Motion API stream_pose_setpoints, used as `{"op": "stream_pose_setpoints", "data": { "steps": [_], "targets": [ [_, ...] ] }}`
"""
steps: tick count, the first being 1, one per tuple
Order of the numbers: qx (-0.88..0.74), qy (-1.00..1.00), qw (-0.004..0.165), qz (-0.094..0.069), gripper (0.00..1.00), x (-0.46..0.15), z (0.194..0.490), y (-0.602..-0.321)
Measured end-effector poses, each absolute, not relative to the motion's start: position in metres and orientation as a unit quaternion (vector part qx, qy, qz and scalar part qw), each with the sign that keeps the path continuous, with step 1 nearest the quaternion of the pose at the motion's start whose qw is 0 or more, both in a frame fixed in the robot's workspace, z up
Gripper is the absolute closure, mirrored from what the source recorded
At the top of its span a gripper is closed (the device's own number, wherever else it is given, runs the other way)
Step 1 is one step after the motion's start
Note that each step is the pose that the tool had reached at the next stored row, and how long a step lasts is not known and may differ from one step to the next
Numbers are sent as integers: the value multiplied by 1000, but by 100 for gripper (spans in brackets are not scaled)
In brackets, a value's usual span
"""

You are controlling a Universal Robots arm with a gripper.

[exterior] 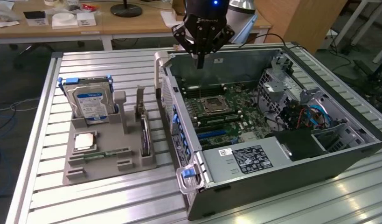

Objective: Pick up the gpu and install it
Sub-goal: 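Reach for the gpu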

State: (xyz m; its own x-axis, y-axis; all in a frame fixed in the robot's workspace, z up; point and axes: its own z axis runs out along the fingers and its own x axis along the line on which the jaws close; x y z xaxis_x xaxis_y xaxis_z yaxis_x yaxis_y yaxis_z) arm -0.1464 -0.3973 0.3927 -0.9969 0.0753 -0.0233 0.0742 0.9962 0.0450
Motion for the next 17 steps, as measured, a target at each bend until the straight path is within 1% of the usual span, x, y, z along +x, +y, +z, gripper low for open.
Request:
{"op": "stream_pose_setpoints", "data": {
  "steps": [17],
  "targets": [
    [37,999,13,22,89,-160,392,-394]
  ]
}}
